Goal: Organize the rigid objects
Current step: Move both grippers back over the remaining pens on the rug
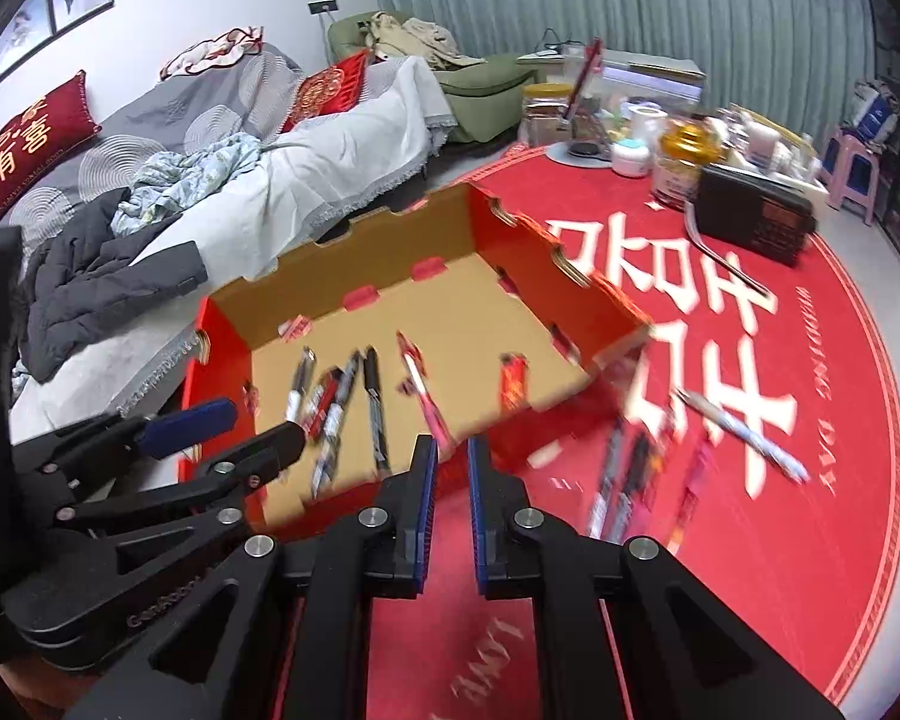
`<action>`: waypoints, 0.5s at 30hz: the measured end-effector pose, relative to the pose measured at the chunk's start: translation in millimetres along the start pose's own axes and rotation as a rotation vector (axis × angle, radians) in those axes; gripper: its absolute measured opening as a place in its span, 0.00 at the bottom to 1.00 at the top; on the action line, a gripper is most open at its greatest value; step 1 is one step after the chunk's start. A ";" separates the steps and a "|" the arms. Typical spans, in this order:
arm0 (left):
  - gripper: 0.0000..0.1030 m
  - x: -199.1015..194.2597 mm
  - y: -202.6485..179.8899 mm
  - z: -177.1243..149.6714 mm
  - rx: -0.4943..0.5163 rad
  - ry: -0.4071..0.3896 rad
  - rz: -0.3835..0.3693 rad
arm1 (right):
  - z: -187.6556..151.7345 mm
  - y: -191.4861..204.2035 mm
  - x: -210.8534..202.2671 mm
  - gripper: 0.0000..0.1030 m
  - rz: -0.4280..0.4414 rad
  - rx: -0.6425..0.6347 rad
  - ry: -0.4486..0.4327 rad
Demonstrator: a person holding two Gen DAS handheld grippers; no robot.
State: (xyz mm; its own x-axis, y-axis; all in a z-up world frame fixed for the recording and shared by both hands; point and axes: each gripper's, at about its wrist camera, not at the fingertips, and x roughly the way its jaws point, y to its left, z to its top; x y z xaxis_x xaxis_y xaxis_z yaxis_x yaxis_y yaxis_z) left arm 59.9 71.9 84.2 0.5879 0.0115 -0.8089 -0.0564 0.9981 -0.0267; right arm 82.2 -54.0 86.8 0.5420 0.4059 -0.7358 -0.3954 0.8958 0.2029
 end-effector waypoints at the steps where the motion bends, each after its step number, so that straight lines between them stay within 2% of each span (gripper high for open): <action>1: 0.48 -1.8 -4.5 -3.6 0.006 0.001 -0.003 | -3.8 -2.8 -3.2 0.11 -0.002 0.004 0.003; 10: 0.48 -13.5 -50.0 -37.0 0.114 0.024 -0.047 | -54.3 -41.2 -23.0 0.11 -0.062 0.080 0.050; 15: 0.48 -7.3 -66.1 -56.2 0.164 0.058 -0.057 | -74.0 -57.1 -29.3 0.11 -0.083 0.123 0.064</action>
State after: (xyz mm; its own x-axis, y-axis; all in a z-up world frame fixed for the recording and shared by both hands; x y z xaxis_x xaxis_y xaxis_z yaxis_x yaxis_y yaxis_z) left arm 14.0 2.3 58.9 0.5387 -0.0437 -0.8414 0.1109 0.9936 0.0194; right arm 34.0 -130.5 48.9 0.5191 0.3208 -0.7922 -0.2550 0.9428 0.2147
